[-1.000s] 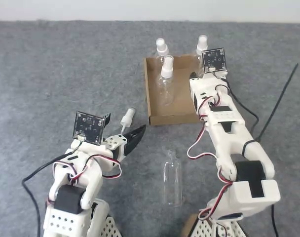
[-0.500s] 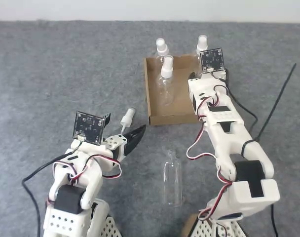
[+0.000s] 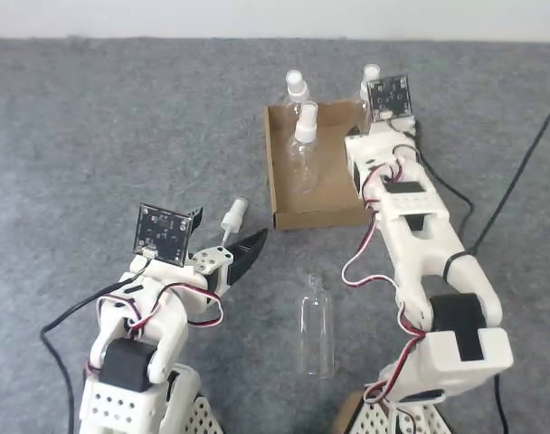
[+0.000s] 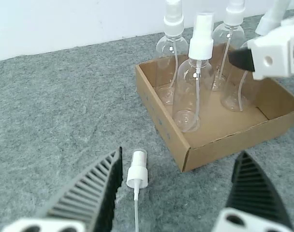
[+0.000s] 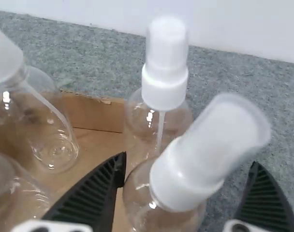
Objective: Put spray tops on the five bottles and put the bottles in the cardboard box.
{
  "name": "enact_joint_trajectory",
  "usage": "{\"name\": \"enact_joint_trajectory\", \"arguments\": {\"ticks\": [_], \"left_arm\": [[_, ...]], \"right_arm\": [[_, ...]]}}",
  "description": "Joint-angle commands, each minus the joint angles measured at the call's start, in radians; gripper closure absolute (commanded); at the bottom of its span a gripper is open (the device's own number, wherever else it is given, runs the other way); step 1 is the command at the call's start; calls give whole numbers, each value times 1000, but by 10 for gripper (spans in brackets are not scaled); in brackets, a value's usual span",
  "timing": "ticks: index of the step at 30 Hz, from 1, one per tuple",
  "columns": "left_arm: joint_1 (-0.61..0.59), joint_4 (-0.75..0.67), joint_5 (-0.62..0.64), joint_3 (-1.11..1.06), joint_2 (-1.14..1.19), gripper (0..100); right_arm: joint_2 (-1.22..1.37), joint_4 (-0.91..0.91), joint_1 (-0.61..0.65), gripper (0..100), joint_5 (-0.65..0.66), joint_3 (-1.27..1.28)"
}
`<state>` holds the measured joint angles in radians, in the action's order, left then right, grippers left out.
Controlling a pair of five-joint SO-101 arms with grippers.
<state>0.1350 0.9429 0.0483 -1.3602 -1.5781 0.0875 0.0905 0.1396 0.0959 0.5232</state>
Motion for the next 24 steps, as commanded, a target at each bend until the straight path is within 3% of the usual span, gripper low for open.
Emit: {"name": "enact_joint_trajectory", "arguments": {"ticks": [1, 7, 17, 24], "left_arm": [[-5, -28, -8, 7, -11, 667], [-5, -28, -8, 7, -11, 667], [-5, -28, -8, 7, -11, 667], [-5, -28, -8, 7, -11, 667]], "right_arm": [[-24, 47, 1, 676, 8, -101], [-54, 58, 2, 676, 12, -123], [-335, 243, 5, 677, 12, -126], [-544, 570, 25, 677, 6, -198]]}}
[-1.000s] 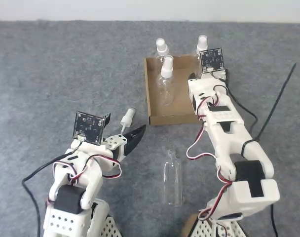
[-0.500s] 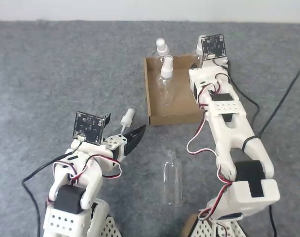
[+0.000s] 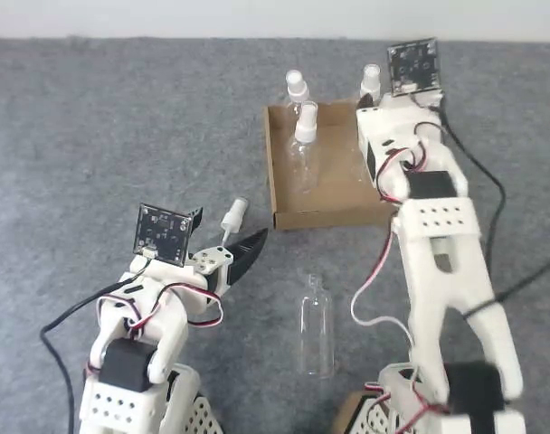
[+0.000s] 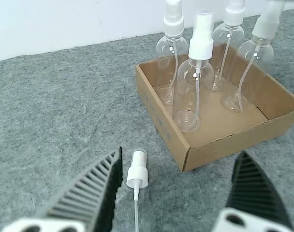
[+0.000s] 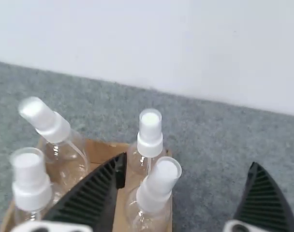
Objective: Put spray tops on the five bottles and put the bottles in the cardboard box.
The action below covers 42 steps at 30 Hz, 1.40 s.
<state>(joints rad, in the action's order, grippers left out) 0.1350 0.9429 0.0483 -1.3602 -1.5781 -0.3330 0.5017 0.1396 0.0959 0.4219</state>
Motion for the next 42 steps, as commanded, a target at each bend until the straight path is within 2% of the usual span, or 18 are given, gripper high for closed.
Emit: {"name": "enact_joint_trajectory", "arguments": {"ticks": [1, 5, 8, 10, 12, 16, 20, 24, 30, 32, 38, 42], "left_arm": [[-5, -28, -8, 7, -11, 667], [-6, -25, -3, 12, -11, 669], [-8, -25, -2, 12, -11, 716], [-44, -28, -2, 15, -11, 756], [-133, -44, 3, 31, -3, 780], [-307, -60, 100, 65, -3, 769], [-331, -60, 101, 74, -2, 754], [-331, -63, 101, 73, -2, 754], [-330, -63, 100, 73, -2, 754], [-330, -63, 100, 73, -2, 754], [-330, -64, 100, 71, -2, 754], [-330, -64, 100, 71, -2, 754]], "right_arm": [[-145, 236, 45, 677, 6, -110], [-209, 522, 171, 677, 5, -118], [-232, 677, 288, 677, 2, -75], [-239, 730, 369, 677, 2, -29], [-248, 765, 441, 677, 2, 29], [-246, 805, 564, 677, 2, 140], [-248, 812, 653, 677, -2, 230], [-248, 906, 682, 677, -106, 255], [-237, 1020, 630, 674, -344, 258], [-246, 1020, 630, 673, -345, 255], [-237, 912, 731, 673, -465, 318], [-237, 809, 750, 677, -480, 399]]}}
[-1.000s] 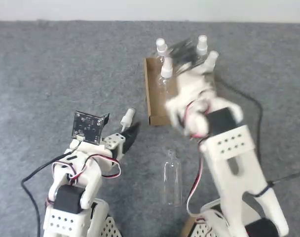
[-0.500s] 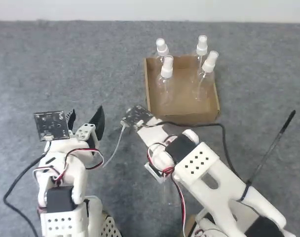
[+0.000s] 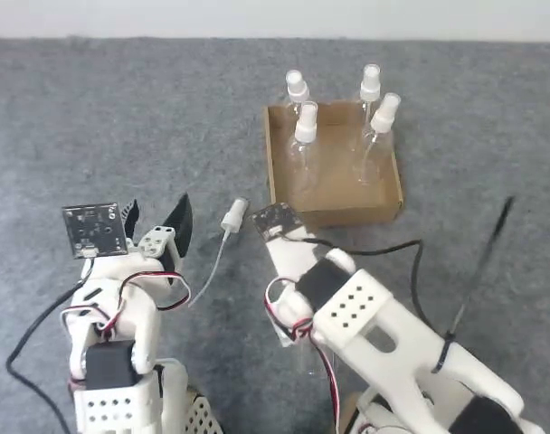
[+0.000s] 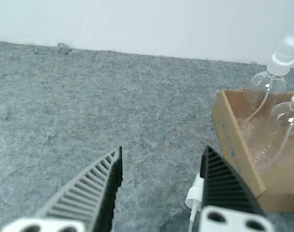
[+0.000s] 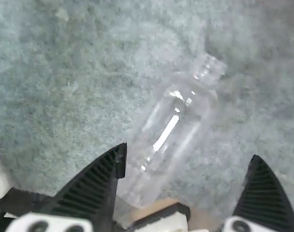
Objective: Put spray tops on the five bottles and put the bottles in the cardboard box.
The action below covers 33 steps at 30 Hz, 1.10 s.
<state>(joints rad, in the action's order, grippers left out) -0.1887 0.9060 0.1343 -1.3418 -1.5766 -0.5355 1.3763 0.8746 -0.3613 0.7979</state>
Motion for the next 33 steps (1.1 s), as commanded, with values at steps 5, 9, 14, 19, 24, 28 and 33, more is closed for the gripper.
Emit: {"name": "enact_joint_trajectory", "arguments": {"ticks": [5, 9, 14, 19, 24, 28, 33], "left_arm": [[-6, -28, 14, 53, -3, 754], [-6, -28, 14, 53, -3, 754], [-6, -28, 14, 53, -3, 754], [-6, -28, 14, 53, -3, 754], [-6, -28, 14, 56, -2, 754], [-5, -32, 11, 85, 71, 754], [-5, -28, -9, 202, 313, 754]], "right_arm": [[-35, -136, 15, 695, -18, 137], [-38, -162, -1, 803, 2, 160], [-45, -125, -128, 868, 140, 163], [-64, -41, -386, 873, 296, 72], [-165, 16, -644, 867, 595, -54], [-295, 104, -794, 872, 793, -89], [-372, 214, -990, 873, 965, -104]]}}
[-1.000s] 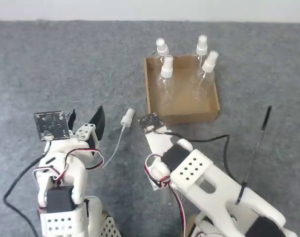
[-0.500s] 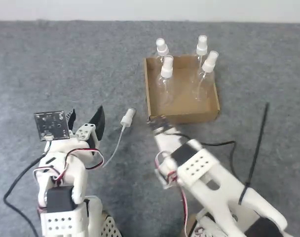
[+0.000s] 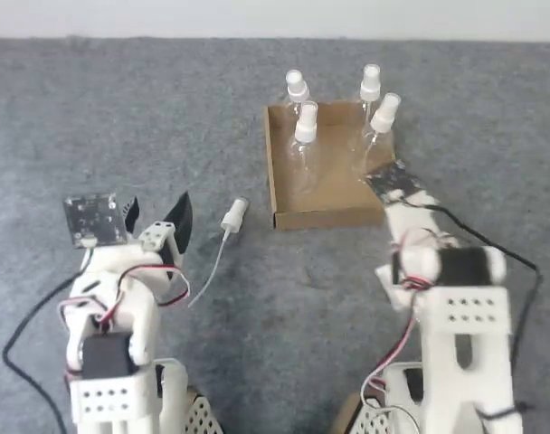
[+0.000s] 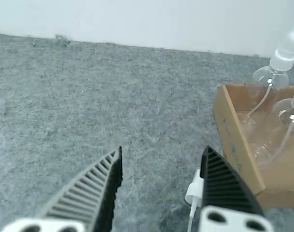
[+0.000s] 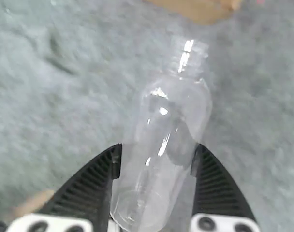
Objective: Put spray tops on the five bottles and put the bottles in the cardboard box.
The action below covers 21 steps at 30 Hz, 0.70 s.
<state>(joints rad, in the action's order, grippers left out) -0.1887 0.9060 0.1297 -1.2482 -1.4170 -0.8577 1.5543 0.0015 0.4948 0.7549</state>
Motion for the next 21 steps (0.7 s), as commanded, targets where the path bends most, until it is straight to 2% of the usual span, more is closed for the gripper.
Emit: {"name": "enact_joint_trajectory", "arguments": {"ticks": [1, 5, 8, 13, 17, 21], "left_arm": [[-5, -26, -12, 136, 212, 754], [34, -17, -120, 259, 477, 754], [112, 55, -207, 375, 694, 754], [212, 146, -244, 596, 1036, 755], [218, 146, -244, 754, 1269, 757], [219, 149, -239, 918, 1475, 757]], "right_arm": [[-48, 31, -173, 873, 147, -61], [-12, -61, -395, 873, 276, -61], [101, -179, -498, 872, 322, -61], [378, -341, -558, 872, 348, -97], [584, -430, -585, 868, 348, -186], [746, -446, -585, 868, 350, -264]]}}
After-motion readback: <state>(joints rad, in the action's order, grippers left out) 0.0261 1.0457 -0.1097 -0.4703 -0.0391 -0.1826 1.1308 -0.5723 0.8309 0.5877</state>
